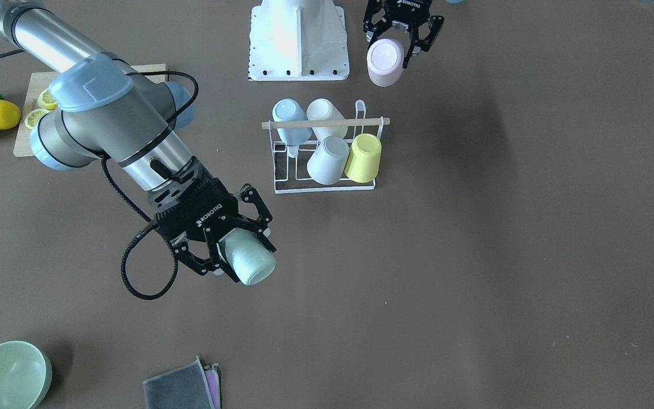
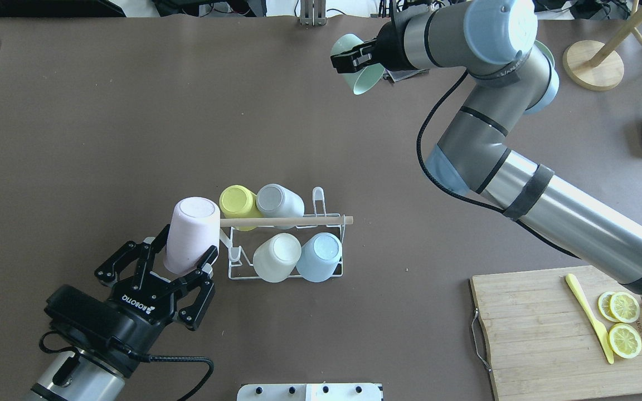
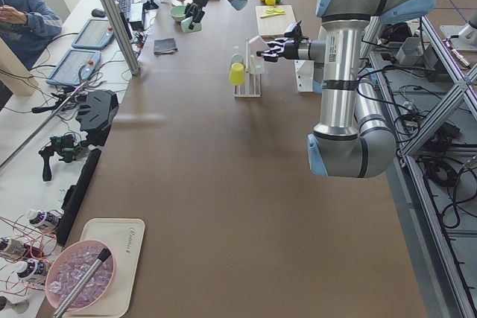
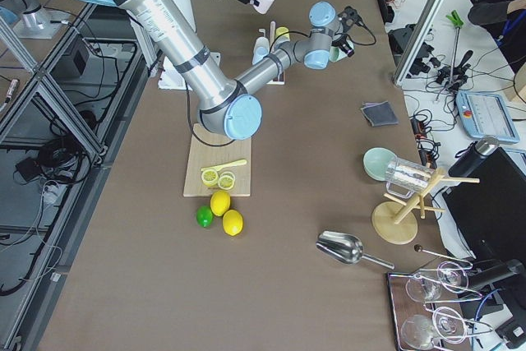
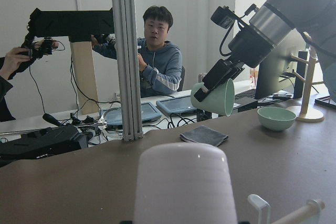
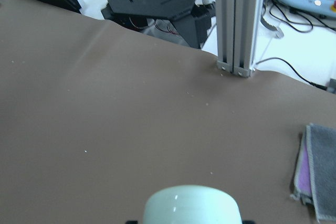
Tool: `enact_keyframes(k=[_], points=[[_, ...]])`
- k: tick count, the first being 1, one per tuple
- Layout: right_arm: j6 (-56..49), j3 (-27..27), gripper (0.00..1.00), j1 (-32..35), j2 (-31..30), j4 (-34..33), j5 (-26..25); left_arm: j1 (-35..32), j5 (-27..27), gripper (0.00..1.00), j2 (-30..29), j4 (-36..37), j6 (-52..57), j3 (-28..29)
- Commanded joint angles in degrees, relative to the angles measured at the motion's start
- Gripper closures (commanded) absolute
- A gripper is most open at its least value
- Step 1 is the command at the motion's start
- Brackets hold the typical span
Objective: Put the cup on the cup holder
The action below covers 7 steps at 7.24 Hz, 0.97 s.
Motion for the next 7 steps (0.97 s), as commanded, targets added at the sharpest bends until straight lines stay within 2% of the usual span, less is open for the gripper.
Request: enact_keyframes(k=[1,2,5,7], points=[[0.25,-0.68,1.00,-3.07,-0.57,12.59,-6.66,0.77,4.03,0.37,-4.08,0.07,-0.01,3.36],[0.69,-0.95,1.00,-3.78,-0.74,17.26,-8.69,0.77,7.36,0.37,-4.36,0.16,-0.10,3.90],[3.50,-2.71,1.00,-12.89,-3.80,40.71,-25.00,1.38,8.88,0.37,-6.38,0.07,-1.68,7.32],[2.98,-2.79,1.00,-18.87,-5.05,45.15,-29.78,1.65,8.97,0.37,-6.39,0.16,-3.61,9.08]])
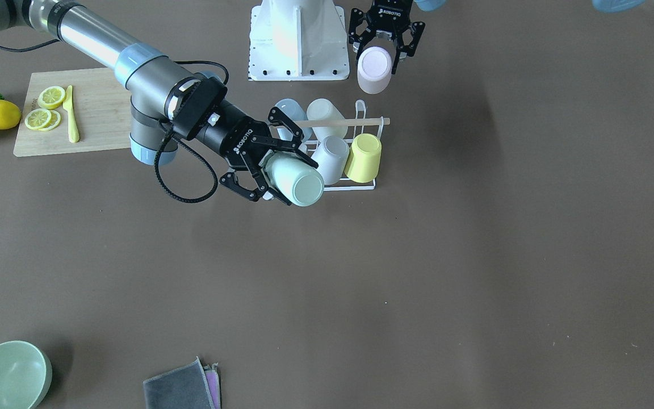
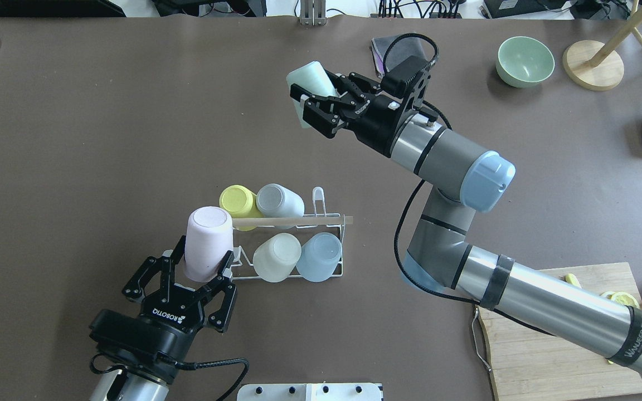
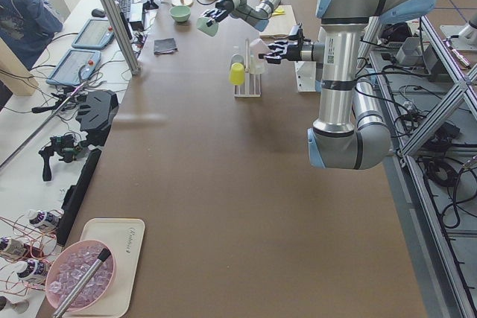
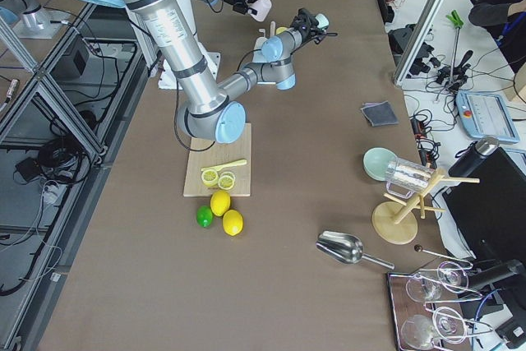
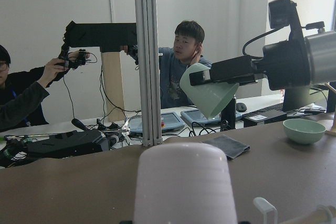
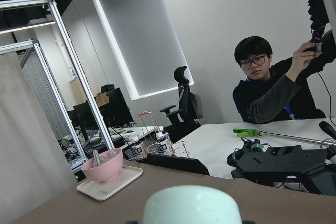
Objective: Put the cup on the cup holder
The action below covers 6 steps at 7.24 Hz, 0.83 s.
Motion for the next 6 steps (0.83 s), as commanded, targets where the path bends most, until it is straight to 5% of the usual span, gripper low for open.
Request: enact_keyframes(k=[1,6], points=[[-0.31,-0.35,1.00,-5.59,-1.21,4.84,-5.09,0.25,0.19,0.37,-0.59,0.21,-2.46,2.31],[-4.36,-2.46,1.00,-6.23,-1.74,8.64,-5.11,0.17,1.51,0.38,-1.21,1.44,-2.56,3.21]])
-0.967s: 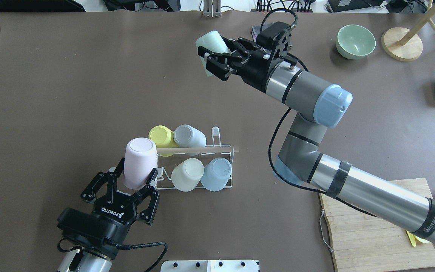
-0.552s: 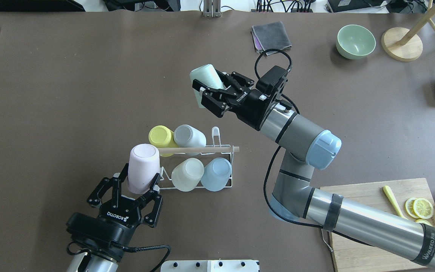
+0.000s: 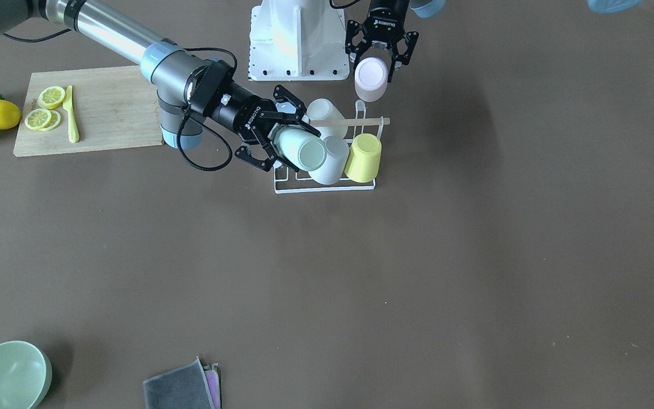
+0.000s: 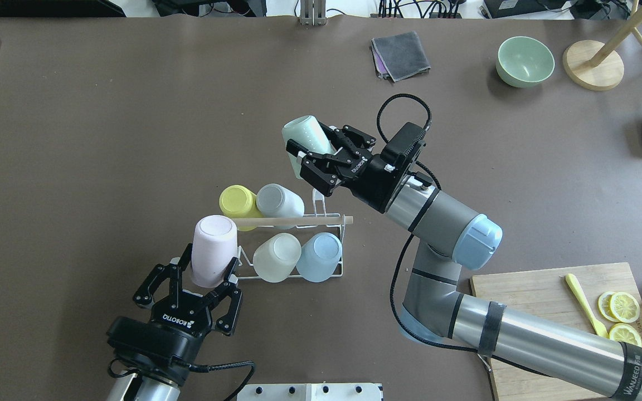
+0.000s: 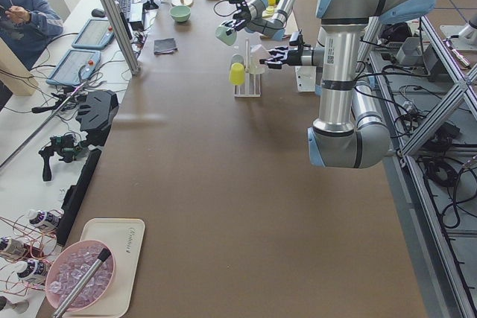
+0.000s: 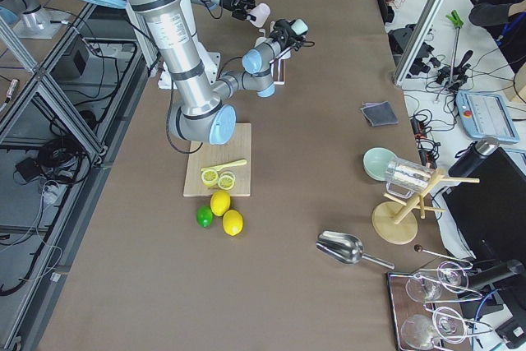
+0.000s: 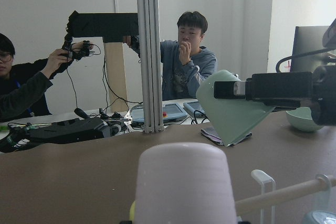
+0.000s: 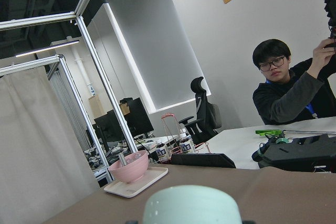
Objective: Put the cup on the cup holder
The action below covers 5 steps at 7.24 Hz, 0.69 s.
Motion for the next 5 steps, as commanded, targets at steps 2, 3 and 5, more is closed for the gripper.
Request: enact_keyframes(k=[2,3,5], points=[[-3.32,-1.08,1.00,0.20,2.25,2.35,0.71,-0.80,1.13,0.38,-0.36,0.27,-0.01,0.14],[-3.35,-2.13,1.00,-0.24,-0.07,4.28,0.97,-0.97,1.22,0.39,-0.71,0.27,-0.10,0.32],[-3.87,-6.50,1.00,-1.82,-0.27,9.70,0.88,-2.28,1.05,0.39,-1.67,0.18,-0.97,1.54]])
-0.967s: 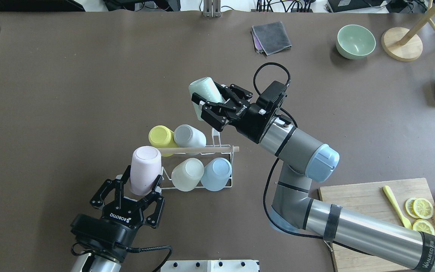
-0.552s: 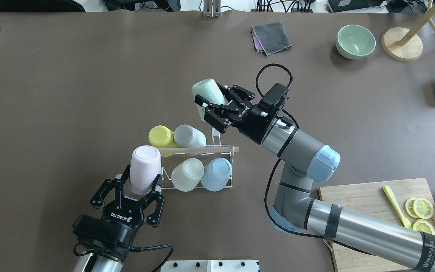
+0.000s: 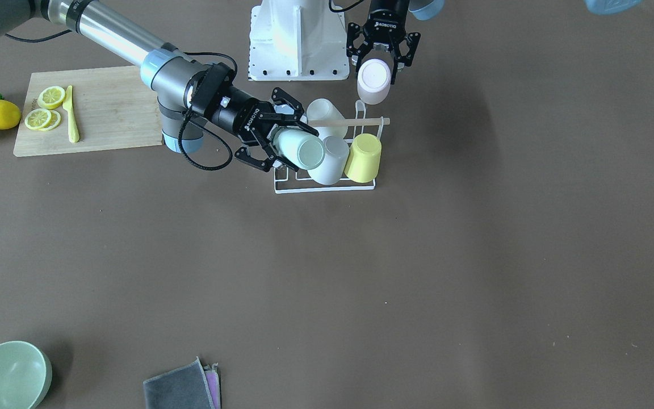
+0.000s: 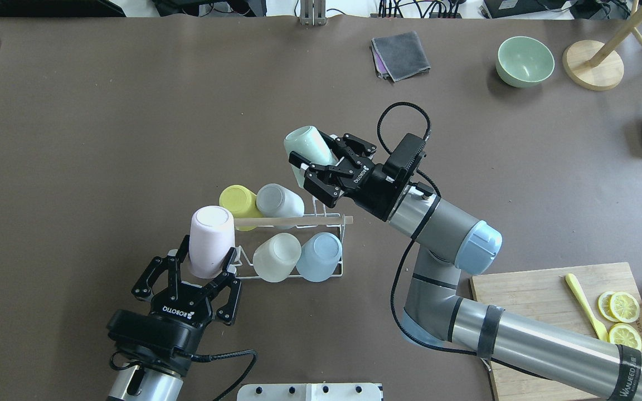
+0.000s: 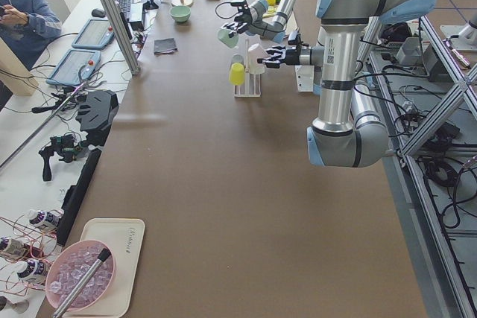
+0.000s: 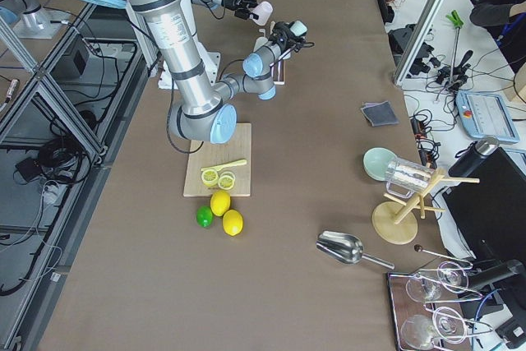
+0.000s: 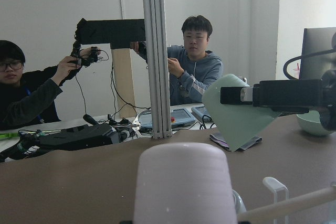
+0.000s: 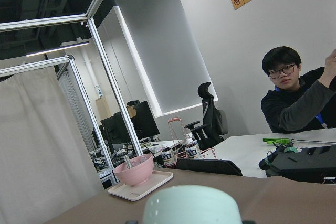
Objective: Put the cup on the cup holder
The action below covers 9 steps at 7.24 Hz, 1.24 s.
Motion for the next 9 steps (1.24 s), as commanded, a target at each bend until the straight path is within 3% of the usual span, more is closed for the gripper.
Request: enact_keyframes(k=[1,4,9], points=[[-0.47,-4.74,1.00,-0.71,0.67,5.18,0.10,-1.05,-0.18,0.39,-0.91,0.02,-0.94,1.23],[0.06,-4.85,1.00,0.16,0.95,5.11,0.28,-2.27,-0.88,0.39,-1.96,0.02,-2.24,3.34],[-0.12,-4.93,1.00,0.08,0.59,5.28,0.37,-3.07,-1.24,0.39,-2.76,6.88,-8.50,4.49]])
